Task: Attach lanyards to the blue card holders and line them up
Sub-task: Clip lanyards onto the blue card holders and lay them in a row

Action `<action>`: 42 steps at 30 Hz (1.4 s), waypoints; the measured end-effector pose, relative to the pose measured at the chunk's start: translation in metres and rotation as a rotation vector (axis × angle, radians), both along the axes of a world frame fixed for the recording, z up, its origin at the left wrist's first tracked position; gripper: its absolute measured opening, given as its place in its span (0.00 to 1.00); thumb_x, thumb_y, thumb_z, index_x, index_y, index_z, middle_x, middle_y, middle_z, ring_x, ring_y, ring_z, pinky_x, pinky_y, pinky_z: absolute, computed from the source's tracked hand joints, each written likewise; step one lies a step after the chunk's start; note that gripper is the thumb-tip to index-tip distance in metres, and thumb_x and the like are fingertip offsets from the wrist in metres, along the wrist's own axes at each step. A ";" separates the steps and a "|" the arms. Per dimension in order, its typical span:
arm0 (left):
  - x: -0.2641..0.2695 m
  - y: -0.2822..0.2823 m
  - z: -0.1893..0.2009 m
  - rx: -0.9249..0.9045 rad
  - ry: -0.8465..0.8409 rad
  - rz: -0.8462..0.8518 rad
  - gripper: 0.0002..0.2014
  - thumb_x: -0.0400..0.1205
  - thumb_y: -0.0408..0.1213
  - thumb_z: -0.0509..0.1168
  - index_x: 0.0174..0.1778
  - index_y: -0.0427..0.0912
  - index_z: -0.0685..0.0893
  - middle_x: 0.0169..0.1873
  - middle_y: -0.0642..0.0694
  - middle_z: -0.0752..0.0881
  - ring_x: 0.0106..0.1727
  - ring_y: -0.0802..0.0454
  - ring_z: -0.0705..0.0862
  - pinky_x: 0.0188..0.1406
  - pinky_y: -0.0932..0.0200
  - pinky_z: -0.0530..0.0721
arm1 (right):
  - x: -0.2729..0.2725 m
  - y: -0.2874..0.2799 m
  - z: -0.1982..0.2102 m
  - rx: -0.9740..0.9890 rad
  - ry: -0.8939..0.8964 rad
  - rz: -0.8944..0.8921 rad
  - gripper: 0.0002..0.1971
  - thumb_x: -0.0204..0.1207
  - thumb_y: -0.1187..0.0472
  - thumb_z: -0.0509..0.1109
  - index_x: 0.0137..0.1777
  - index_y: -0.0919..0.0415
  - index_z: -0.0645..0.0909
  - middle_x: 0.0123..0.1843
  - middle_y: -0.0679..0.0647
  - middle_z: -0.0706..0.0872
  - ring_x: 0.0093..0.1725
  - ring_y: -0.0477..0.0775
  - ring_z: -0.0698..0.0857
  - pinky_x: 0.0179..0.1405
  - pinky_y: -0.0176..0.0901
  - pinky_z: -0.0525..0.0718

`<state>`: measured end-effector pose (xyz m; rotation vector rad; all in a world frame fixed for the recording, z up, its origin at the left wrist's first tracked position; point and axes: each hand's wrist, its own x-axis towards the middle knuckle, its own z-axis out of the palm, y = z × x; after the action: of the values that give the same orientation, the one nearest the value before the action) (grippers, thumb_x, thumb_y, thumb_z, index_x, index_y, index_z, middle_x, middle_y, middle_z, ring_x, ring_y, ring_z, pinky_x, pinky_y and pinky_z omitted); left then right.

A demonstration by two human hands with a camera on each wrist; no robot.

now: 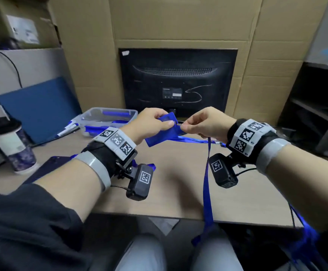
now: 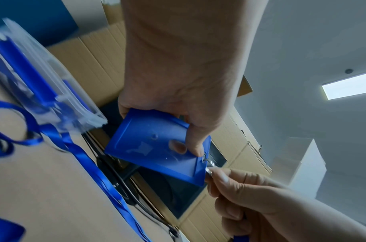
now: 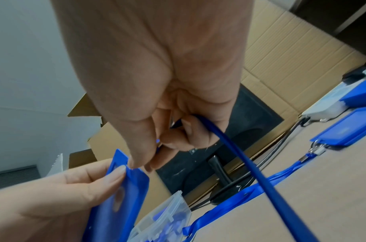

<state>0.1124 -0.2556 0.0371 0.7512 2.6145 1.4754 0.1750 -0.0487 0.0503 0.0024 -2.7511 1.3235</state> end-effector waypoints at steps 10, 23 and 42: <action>-0.005 -0.052 -0.006 -0.125 -0.109 0.001 0.09 0.85 0.41 0.72 0.50 0.37 0.90 0.38 0.46 0.85 0.43 0.51 0.81 0.43 0.58 0.76 | -0.022 -0.046 -0.007 0.005 -0.015 0.099 0.03 0.75 0.58 0.83 0.45 0.57 0.95 0.34 0.51 0.89 0.34 0.46 0.81 0.41 0.39 0.83; -0.017 -0.064 -0.014 -0.139 -0.015 0.125 0.05 0.83 0.43 0.75 0.48 0.46 0.92 0.39 0.54 0.88 0.41 0.57 0.84 0.41 0.60 0.79 | -0.046 -0.083 -0.017 0.128 0.055 -0.058 0.05 0.73 0.58 0.81 0.39 0.59 0.94 0.29 0.53 0.90 0.23 0.42 0.85 0.28 0.34 0.86; -0.024 -0.061 -0.042 0.252 -0.507 0.040 0.13 0.88 0.52 0.67 0.49 0.46 0.80 0.49 0.40 0.85 0.50 0.43 0.83 0.51 0.50 0.79 | -0.054 -0.079 -0.018 -0.385 0.155 -0.054 0.07 0.82 0.60 0.76 0.51 0.65 0.90 0.45 0.57 0.92 0.34 0.41 0.84 0.36 0.29 0.82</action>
<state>0.0886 -0.3166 -0.0052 0.2801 2.1046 1.7488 0.1209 -0.1277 0.0327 0.0048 -2.3155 1.7331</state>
